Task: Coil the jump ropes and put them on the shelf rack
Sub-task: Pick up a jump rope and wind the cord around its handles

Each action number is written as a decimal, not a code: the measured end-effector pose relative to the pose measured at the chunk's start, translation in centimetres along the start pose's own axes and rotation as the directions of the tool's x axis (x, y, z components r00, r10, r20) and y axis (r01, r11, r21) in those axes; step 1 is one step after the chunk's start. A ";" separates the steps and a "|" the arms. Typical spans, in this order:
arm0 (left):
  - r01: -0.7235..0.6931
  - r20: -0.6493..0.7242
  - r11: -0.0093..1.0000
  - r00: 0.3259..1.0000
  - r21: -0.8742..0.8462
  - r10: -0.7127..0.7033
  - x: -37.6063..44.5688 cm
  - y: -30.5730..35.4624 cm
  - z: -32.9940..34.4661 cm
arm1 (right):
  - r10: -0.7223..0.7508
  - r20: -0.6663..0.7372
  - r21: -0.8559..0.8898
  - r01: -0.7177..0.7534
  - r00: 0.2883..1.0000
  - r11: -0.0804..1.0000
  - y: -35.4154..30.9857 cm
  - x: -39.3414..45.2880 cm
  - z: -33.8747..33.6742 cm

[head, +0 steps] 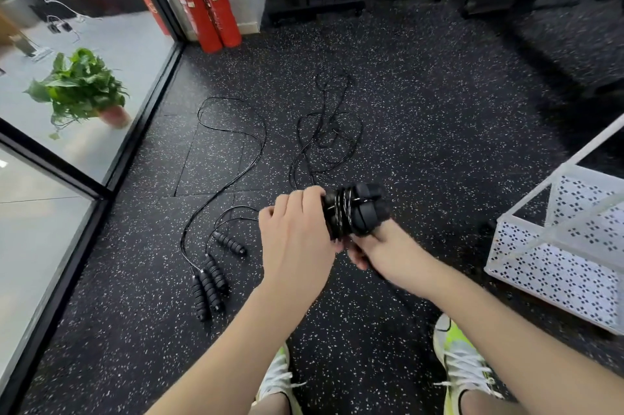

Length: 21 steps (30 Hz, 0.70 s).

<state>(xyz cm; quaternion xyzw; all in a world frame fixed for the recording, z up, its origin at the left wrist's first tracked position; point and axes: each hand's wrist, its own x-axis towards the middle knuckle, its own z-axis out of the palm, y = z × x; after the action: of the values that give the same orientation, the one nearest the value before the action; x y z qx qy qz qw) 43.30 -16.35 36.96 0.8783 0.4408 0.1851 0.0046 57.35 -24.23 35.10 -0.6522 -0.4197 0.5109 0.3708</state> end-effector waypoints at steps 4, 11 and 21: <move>0.046 0.008 0.996 0.999 0.075 -0.047 0.3 0.2 0.0 | -0.073 0.129 0.083 0.062 0.989 0.995 -1.1 -0.6 1.4; -0.009 0.152 0.999 0.988 -0.046 0.016 0.2 0.8 -0.5 | 0.061 -0.136 0.574 0.029 0.989 0.818 -1.5 -0.4 1.2; 0.107 0.307 0.907 0.951 -0.408 0.026 0.5 -1.3 -1.9 | -0.002 -0.219 0.485 0.110 0.976 0.867 -1.3 -0.3 0.5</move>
<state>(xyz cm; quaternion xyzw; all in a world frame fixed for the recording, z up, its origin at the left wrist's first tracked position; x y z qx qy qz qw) 41.97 -15.45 38.63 0.8652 0.4027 0.1372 0.2654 56.62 -24.00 36.32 -0.5736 -0.2520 0.5180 0.5824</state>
